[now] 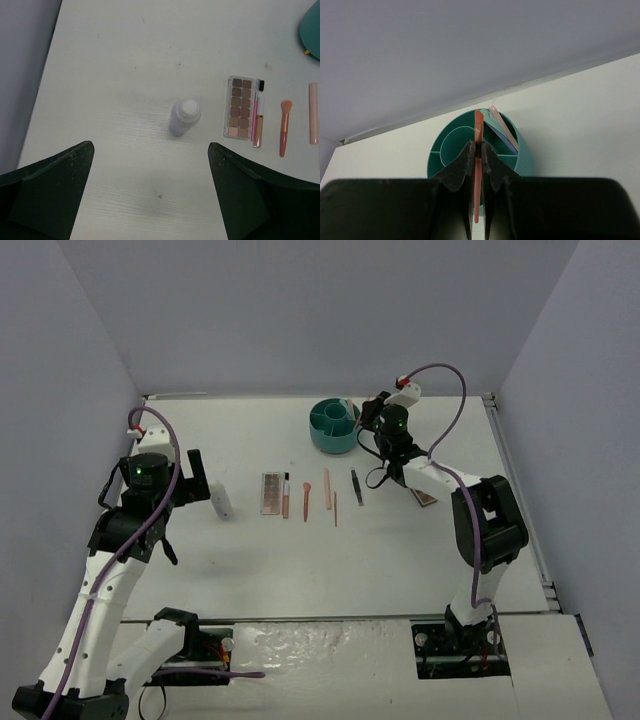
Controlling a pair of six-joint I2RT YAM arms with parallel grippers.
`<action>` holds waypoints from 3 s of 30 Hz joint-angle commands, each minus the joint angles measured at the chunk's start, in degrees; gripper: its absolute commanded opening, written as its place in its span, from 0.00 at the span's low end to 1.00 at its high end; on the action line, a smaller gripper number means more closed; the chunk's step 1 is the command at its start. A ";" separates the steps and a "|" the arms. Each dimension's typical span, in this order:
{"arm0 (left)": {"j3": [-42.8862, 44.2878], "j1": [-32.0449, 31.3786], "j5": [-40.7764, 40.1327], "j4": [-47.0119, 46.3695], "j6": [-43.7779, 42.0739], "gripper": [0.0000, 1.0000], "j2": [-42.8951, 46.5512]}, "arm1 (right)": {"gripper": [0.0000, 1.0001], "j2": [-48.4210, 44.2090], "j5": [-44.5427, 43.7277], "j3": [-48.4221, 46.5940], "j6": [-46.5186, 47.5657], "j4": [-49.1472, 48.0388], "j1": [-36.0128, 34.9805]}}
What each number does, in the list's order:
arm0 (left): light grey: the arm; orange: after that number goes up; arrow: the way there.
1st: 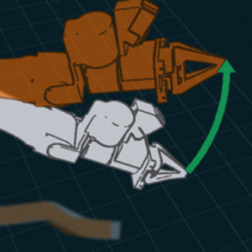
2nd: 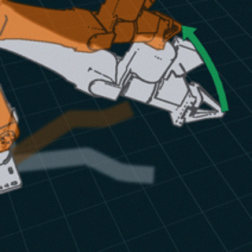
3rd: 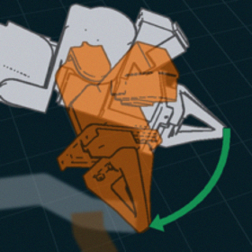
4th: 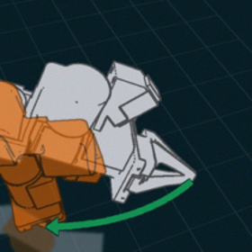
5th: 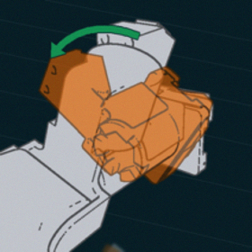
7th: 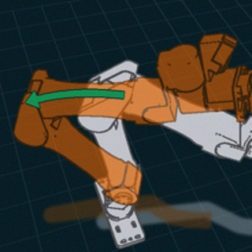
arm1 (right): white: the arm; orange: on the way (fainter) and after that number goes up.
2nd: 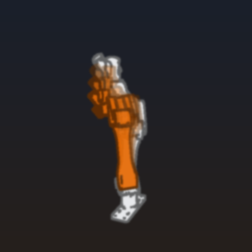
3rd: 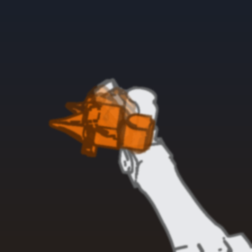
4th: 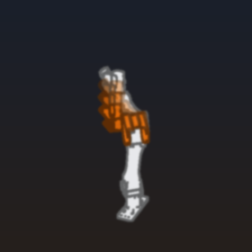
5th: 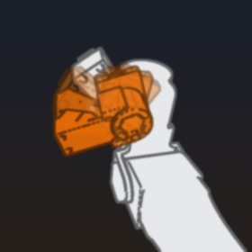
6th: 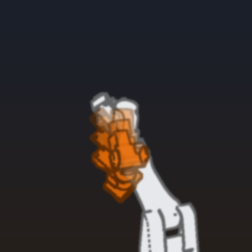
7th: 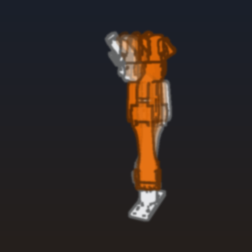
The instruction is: Organize the makeup
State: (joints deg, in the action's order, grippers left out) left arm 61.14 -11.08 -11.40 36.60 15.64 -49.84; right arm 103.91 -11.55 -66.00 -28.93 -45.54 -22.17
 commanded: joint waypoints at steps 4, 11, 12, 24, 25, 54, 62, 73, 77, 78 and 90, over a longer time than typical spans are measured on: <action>1.17 0.62 -0.38 -2.94 0.53 0.97 0.48 | 0.00 3.30 -1.41 -2.88 1.12 -15.83 -0.86; 1.17 0.62 -0.38 -2.94 0.46 0.97 0.46 | 0.00 7.17 -1.55 -4.27 1.77 -18.30 -1.21; 1.17 0.62 -0.38 -2.94 0.51 0.97 0.52 | 0.00 7.71 -1.55 -4.57 1.77 -18.55 -1.21; 1.17 0.62 -0.42 -2.94 0.45 0.97 0.67 | 0.00 11.73 -2.11 -5.72 0.11 -21.60 -1.74; 1.17 0.62 -0.38 -2.94 0.45 0.97 0.71 | 0.00 12.11 -2.25 -5.73 -0.17 -21.90 -1.74; 0.99 0.62 -0.38 -2.94 0.46 0.97 1.17 | 0.37 7.69 -3.91 -2.34 0.70 -18.04 -2.90; 1.08 0.73 -0.33 -2.87 0.45 0.97 1.39 | 0.42 -2.02 -4.87 -7.84 7.62 20.34 -4.70; 1.09 1.14 -0.20 -2.76 0.53 0.97 1.16 | 0.46 -4.63 4.82 -5.55 7.69 45.31 -9.64; 1.08 1.31 -0.29 -2.67 0.53 0.97 1.15 | 0.44 -2.58 5.10 -4.74 7.25 47.44 -11.77; 1.08 1.35 -0.29 -2.71 0.53 0.97 1.15 | 0.43 -1.72 5.19 -4.64 7.02 47.59 -12.13; 0.91 1.53 -0.16 -2.85 0.62 0.97 0.98 | 0.34 4.67 5.01 -4.81 5.17 47.56 -15.00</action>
State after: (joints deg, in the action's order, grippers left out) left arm 61.09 -10.00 -11.40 36.62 15.64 -49.01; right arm 108.20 -5.93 -70.24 -22.58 2.51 -36.50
